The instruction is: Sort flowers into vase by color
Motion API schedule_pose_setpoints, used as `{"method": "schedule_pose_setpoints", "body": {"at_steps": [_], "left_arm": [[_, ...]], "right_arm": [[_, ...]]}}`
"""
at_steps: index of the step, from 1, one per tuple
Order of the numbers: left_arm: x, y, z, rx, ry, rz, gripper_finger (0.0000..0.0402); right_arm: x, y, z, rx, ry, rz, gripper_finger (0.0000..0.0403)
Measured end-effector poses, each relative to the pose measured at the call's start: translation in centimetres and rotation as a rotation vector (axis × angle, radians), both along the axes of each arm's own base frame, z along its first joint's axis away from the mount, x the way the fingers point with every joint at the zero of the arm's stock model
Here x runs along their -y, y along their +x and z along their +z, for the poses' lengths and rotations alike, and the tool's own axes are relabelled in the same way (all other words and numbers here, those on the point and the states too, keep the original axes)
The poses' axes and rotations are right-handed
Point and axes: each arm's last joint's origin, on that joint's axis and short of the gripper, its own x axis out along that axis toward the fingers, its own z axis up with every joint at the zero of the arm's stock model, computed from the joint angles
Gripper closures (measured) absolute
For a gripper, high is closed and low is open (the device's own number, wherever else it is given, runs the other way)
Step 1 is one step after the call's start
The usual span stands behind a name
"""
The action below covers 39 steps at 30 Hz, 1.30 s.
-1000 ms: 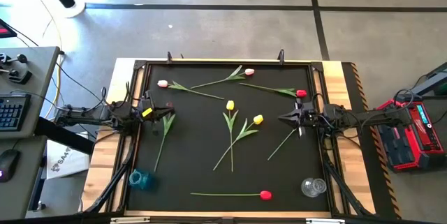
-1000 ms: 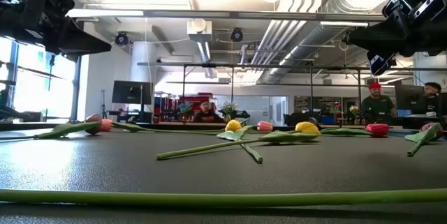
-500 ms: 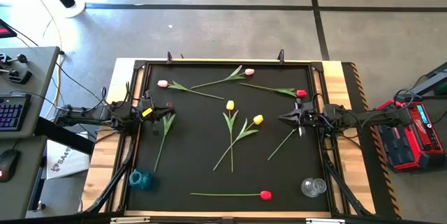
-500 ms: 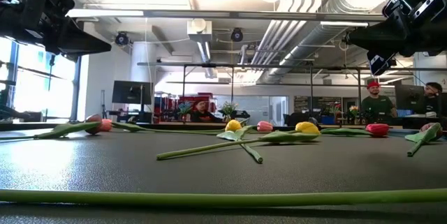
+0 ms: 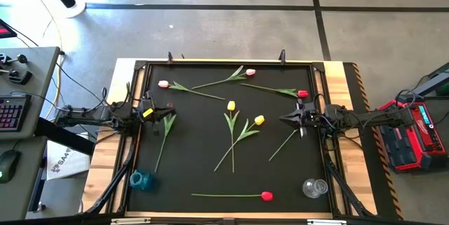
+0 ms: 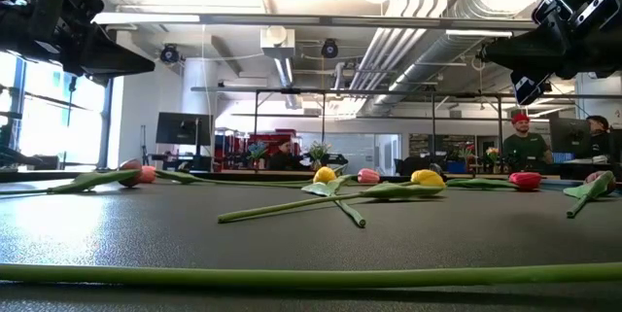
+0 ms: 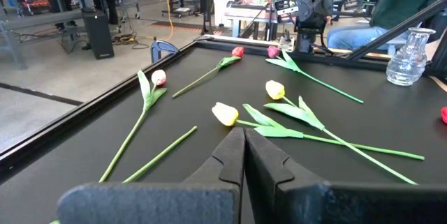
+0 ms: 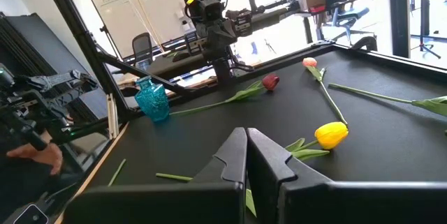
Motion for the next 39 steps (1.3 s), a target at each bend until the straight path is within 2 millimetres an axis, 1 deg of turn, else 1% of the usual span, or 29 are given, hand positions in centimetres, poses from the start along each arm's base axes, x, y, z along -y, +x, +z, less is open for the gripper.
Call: {"method": "schedule_pose_setpoints", "body": {"at_steps": [4,8,11,15,19,25,27,29,30,35,37,39], "left_arm": [[0.0,0.0,0.2,0.015,0.010,-0.001,0.0402],[0.0,0.1,0.7,0.044,0.110,-0.008,0.0401],[0.0,0.1,0.8,0.041,0.141,-0.011,0.0402],[0.0,0.1,0.9,0.052,0.142,-0.011,0.0401],[0.0,0.1,1.8,0.148,0.131,-0.003,0.0401],[0.0,0.1,2.4,0.206,0.129,0.004,0.0401],[0.0,0.0,2.6,0.223,0.126,0.005,0.0402],[0.0,0.0,2.6,0.235,0.110,0.006,0.0401],[0.0,0.0,2.6,0.236,0.103,0.005,0.0402],[0.0,0.2,2.4,0.230,0.091,0.005,0.0401],[0.0,0.2,2.3,0.222,0.092,0.004,0.0401],[0.0,0.3,2.2,0.202,0.115,0.003,0.0401]], "right_arm": [[0.0,0.0,0.0,0.000,0.000,0.000,0.0402],[0.0,0.0,0.0,0.000,0.000,0.000,0.0402],[0.0,0.0,0.0,0.000,0.000,0.000,0.0402],[0.0,0.0,0.0,0.000,0.000,0.000,0.0402],[0.0,0.0,0.1,0.005,-0.001,0.000,0.0402],[0.0,0.0,0.1,0.011,-0.010,0.000,0.0402],[0.0,0.0,0.2,0.022,-0.046,-0.007,0.0402],[0.2,0.0,0.4,0.036,-0.072,-0.061,0.0402],[0.3,0.0,0.5,0.046,-0.058,-0.104,0.0402],[1.2,-0.3,0.5,0.106,0.197,-0.423,0.0402],[1.5,-0.4,0.6,0.107,0.225,-0.468,0.0402],[1.7,-0.4,1.2,0.131,0.233,-0.481,0.0402]]}}
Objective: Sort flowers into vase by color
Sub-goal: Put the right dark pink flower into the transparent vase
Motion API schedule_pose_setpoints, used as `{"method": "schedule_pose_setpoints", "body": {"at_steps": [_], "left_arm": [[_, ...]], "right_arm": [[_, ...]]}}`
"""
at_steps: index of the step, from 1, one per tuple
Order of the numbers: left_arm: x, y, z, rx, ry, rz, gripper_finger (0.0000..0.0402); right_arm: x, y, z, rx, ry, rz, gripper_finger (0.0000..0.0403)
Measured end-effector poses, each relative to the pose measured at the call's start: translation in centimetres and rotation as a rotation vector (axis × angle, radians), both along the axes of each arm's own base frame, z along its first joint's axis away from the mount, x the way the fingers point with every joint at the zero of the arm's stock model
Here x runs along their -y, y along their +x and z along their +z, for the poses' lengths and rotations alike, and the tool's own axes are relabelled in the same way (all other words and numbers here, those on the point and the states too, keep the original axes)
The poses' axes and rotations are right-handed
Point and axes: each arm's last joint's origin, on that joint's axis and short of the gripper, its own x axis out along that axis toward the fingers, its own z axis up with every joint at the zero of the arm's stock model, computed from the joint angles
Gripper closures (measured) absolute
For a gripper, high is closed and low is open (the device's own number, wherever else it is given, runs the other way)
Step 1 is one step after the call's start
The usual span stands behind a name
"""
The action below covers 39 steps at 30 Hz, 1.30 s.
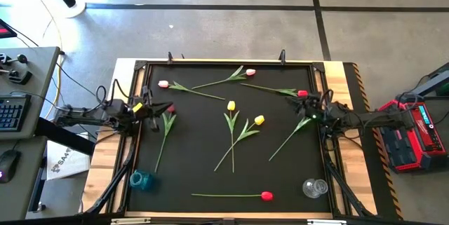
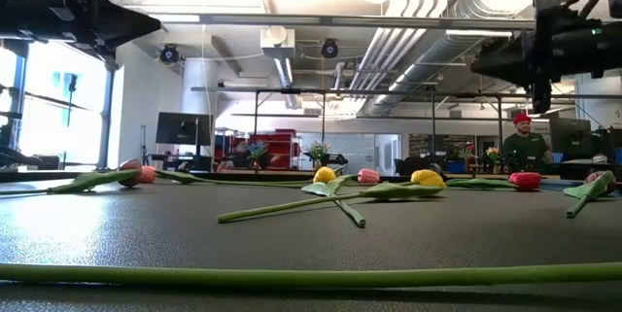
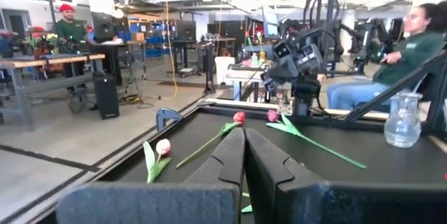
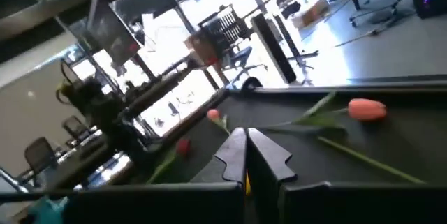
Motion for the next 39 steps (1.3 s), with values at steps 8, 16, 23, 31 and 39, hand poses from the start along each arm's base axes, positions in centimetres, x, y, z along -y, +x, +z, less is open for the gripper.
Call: {"method": "schedule_pose_setpoints", "body": {"at_steps": [8,16,23,31,39], "left_arm": [[-0.1,1.2,-0.7,-0.097,0.001,0.028,0.0401],[-0.8,3.1,-1.4,-0.168,-0.021,0.116,0.0394],[-1.2,4.2,-2.8,-0.250,-0.102,0.151,0.0372],[-1.4,4.9,-4.3,-0.348,-0.148,0.243,0.0353],[-1.5,5.4,-5.0,-0.407,-0.108,0.266,0.0353]], "right_arm": [[1.8,0.1,3.4,-0.001,-0.011,-0.180,0.0402],[5.3,1.8,4.5,-0.305,0.014,-0.373,0.0402],[7.9,3.6,3.1,-0.477,0.179,-0.341,0.0402],[9.8,4.9,2.6,-0.537,0.327,-0.287,0.0402],[10.9,6.1,0.7,-0.551,0.493,-0.347,0.0402]]}}
